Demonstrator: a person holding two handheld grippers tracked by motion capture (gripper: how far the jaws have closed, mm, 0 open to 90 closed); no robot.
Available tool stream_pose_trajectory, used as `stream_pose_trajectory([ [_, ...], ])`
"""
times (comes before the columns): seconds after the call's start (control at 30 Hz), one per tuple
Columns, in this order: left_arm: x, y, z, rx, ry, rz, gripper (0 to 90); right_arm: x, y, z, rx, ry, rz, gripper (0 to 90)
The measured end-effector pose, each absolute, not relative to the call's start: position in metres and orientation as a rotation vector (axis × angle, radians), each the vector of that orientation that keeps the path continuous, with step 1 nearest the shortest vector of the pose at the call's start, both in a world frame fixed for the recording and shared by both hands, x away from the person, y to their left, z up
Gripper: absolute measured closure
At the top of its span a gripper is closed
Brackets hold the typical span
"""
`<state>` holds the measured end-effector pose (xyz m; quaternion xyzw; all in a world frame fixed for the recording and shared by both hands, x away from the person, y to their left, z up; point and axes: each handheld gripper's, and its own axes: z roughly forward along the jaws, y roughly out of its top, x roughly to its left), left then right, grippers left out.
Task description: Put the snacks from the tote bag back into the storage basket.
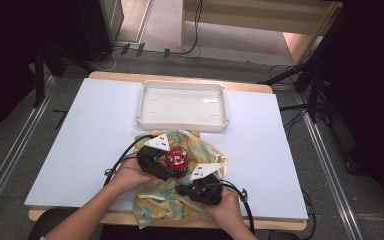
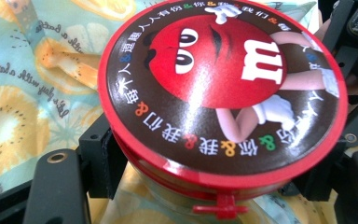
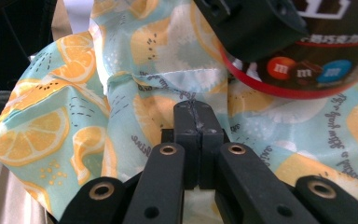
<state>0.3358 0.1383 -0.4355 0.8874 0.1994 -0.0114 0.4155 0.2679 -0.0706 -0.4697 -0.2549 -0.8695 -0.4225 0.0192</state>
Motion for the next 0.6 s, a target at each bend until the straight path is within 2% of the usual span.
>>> stream_pose_trajectory([
  [0.3,0.333,0.144,-0.422,2.209,0.556,-0.008,25.9,0.27,-0.073,-0.469,-0.805,-2.691,-1.329,86.3],
  [0.6,0.332,0.15,-0.414,2.202,0.585,-0.001,25.9,0.273,-0.078,-0.466,-0.81,-2.712,-1.342,75.7],
])
